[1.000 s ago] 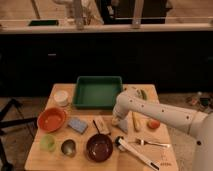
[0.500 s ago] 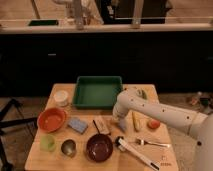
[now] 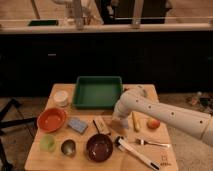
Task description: Place towel in paper cup
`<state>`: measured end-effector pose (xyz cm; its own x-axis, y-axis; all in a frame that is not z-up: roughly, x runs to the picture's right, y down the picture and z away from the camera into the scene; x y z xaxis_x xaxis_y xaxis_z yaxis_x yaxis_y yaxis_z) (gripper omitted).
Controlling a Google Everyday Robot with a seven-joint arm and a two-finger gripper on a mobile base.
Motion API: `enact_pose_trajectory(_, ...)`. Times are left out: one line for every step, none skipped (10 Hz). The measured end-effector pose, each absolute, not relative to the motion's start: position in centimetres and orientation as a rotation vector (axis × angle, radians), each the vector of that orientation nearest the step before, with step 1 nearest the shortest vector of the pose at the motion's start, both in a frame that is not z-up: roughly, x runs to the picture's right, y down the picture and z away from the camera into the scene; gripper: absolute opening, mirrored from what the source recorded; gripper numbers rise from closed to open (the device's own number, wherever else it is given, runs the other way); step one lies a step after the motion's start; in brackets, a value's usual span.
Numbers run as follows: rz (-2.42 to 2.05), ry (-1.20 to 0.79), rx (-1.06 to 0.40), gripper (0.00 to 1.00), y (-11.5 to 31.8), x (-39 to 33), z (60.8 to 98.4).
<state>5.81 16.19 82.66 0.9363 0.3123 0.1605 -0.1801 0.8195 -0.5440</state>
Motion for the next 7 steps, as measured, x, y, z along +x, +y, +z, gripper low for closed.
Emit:
enact_pose_trajectory(0.233,-0.278,-0.517,0.0,15.8,5.6,81.3)
enact_pose_trajectory(0.202,-0.31,-0.49,0.0,15.4,5.3,80.0)
enact_pose_trajectory(0.144,-0.347,-0.463,0.0,14.9,4.6,78.8)
enact_pose_trajectory(0.069,-0.382,-0.435,0.0,14.4,3.4,77.6)
enact_pose_trajectory(-0.023,-0.429,-0.404,0.0,13.6,1.6,76.0)
enact_pose_trajectory(-0.071,-0.457,-0.384,0.0,13.0,0.8,74.9)
enact_pose_trajectory(-0.147,-0.5,-0.359,0.0,12.1,-1.0,73.5)
